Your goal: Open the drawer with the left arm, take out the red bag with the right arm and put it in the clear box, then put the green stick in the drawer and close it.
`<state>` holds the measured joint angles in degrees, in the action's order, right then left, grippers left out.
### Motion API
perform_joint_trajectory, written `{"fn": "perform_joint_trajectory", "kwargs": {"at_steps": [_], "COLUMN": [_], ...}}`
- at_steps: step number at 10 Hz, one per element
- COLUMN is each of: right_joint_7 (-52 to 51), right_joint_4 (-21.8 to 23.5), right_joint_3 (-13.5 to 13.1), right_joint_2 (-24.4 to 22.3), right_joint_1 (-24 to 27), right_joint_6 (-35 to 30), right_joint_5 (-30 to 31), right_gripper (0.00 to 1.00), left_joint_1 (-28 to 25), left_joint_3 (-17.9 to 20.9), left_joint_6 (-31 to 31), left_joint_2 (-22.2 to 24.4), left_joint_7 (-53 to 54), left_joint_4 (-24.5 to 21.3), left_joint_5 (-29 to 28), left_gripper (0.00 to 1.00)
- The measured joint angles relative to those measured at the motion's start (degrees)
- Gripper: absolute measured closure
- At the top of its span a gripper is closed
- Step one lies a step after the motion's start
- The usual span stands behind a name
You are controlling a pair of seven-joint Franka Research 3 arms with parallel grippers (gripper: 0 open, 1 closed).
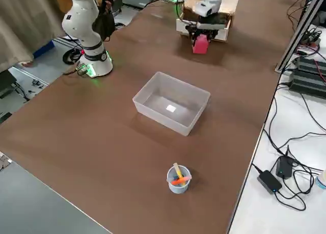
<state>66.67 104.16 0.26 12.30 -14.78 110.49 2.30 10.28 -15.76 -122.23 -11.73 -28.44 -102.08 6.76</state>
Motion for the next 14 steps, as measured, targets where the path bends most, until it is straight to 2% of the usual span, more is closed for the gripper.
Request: {"fn": "perform_joint_trajectory", "kwargs": {"at_steps": [2,4,7,9,11,13,14], "right_joint_7": [-20.3,-38.1,-58.1,-64.6,-65.4,-65.5,-65.5], "right_joint_4": [5.7,11.2,15.5,15.7,15.7,15.6,15.2], "right_joint_3": [0.0,0.0,0.1,0.0,0.1,0.3,0.5], "right_joint_2": [-0.3,-0.2,1.3,5.5,9.5,11.1,11.0], "right_joint_1": [9.2,16.0,18.9,20.9,21.3,21.3,21.3], "right_joint_6": [5.4,11.7,17.9,22.7,26.5,29.4,29.5], "right_joint_5": [0.0,-0.2,-0.2,-0.2,-0.2,-0.2,-0.2], "right_gripper": [0.41,0.41,0.41,0.41,0.39,0.2,0.16], "left_joint_1": [2.1,7.5,14.0,16.4,18.4,19.1,19.1], "left_joint_3": [-4.8,-6.5,-6.5,-6.5,-6.5,-6.6,-6.6], "left_joint_6": [1.2,1.2,1.1,1.1,1.1,1.0,1.0], "left_joint_2": [-0.9,-4.3,-11.5,-15.0,-17.6,-19.0,-19.1], "left_joint_7": [-10.1,-18.9,-23.0,-25.2,-27.2,-27.8,-27.8], "left_joint_4": [2.0,4.9,10.7,12.0,12.2,12.4,12.7], "left_joint_5": [-3.1,-6.4,-7.3,-10.5,-12.7,-13.9,-14.1], "left_gripper": [0.82,0.82,0.82,0.82,0.82,0.8,0.66]}}
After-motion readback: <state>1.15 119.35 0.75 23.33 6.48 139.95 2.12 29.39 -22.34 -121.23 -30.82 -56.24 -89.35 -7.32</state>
